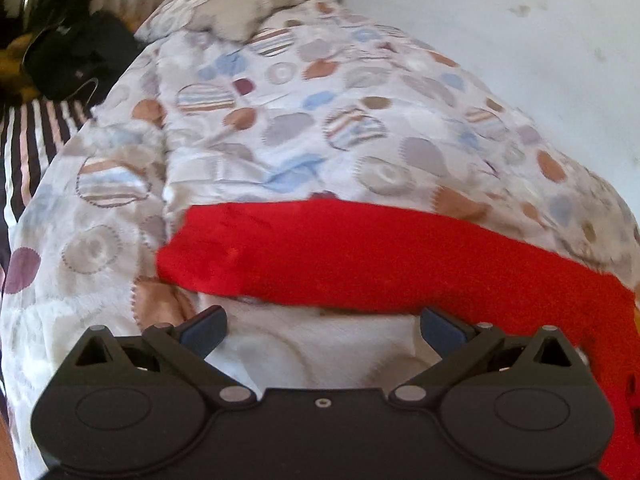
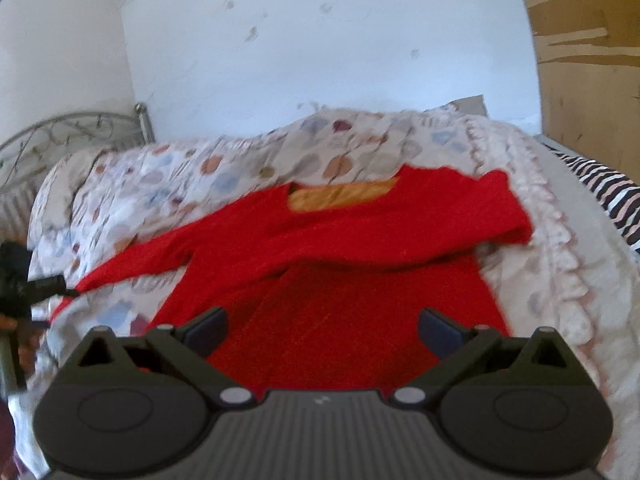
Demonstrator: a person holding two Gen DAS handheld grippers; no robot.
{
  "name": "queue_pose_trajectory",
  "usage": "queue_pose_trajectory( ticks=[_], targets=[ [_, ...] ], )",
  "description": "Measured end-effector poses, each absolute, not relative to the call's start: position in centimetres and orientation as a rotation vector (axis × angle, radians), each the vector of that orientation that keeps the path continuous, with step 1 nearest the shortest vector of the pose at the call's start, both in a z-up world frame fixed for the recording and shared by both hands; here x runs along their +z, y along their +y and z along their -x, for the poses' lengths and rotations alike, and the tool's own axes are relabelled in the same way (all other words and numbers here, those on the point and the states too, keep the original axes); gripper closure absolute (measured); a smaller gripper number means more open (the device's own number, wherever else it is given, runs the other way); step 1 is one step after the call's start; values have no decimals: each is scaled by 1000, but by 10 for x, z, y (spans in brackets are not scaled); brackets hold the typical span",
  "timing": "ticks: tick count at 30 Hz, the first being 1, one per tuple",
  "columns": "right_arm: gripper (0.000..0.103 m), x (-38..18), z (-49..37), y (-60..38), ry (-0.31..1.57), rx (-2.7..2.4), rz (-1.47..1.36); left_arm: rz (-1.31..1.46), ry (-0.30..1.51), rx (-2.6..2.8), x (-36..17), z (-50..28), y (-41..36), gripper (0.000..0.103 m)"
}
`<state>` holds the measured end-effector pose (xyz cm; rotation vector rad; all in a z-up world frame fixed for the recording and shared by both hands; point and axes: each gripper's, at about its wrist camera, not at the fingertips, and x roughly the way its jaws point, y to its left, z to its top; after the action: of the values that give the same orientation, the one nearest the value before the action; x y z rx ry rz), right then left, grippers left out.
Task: Fold small clothes
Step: 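Reach to the other sleeve cuff and close the left gripper on it, then lay the held sleeve across the sweater body and open the left gripper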
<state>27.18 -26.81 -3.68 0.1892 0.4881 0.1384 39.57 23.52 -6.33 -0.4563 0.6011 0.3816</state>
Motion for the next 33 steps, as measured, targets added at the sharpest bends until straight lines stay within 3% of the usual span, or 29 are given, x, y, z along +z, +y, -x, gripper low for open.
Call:
queue_pose_trajectory(
  ticks=[6,9,12,14,18,23,33],
  targets=[
    [0,-52,-269,-240,547,141,-123,641,577,475,-80,-405,279,1],
    [0,-55,-268,-233,558,132,-100,763,532,535,-87,-401,296,14],
    [0,-57,-270,-231,570,132,-91,791,522,593,-86,-406,303,31],
    [0,-58,-271,-230,575,133,-85,815,513,640,-86,-408,307,55],
    [0,-59,-271,-229,580,136,-78,824,482,692,-81,-406,313,87],
    [0,-59,-270,-232,578,144,-92,703,400,664,-56,-403,302,92],
    [0,-52,-266,-244,544,154,-157,377,172,367,55,-418,222,92]
  ],
)
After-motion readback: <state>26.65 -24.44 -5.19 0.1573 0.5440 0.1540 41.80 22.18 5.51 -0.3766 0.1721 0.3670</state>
